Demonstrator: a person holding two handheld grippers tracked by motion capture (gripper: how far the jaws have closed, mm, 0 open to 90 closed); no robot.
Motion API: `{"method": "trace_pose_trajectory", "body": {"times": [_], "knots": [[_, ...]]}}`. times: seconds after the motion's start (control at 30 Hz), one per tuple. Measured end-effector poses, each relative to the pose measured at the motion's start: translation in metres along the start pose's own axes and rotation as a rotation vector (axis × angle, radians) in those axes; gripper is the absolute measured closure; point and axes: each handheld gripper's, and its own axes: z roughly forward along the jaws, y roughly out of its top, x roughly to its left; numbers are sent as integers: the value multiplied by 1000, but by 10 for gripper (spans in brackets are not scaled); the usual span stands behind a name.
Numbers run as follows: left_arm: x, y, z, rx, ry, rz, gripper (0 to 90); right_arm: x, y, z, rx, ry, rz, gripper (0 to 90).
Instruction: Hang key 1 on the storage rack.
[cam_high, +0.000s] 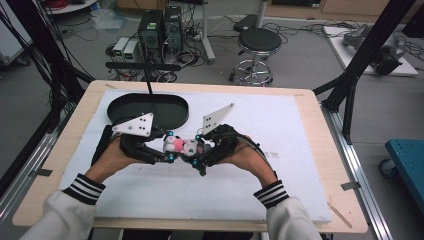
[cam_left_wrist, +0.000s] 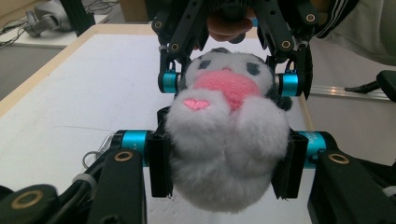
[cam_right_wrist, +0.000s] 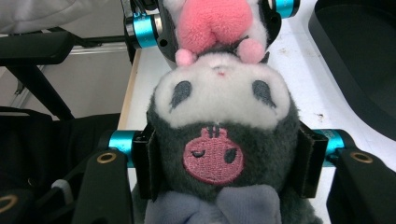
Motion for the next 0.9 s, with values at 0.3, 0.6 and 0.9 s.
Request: {"method": "trace_pose_trajectory", "body": {"times": [0.3, 0.6, 0.9], "knots": [[1, 0, -3, 9, 24, -13, 539, -1, 0, 3, -15, -20, -40, 198], [4, -3, -11, -14, 72, -54, 538, 7, -5, -16, -147, -191, -14, 6], [9, -4, -21, -40, 148, -91, 536, 16, -33, -43, -237, -303, 55, 6]]}}
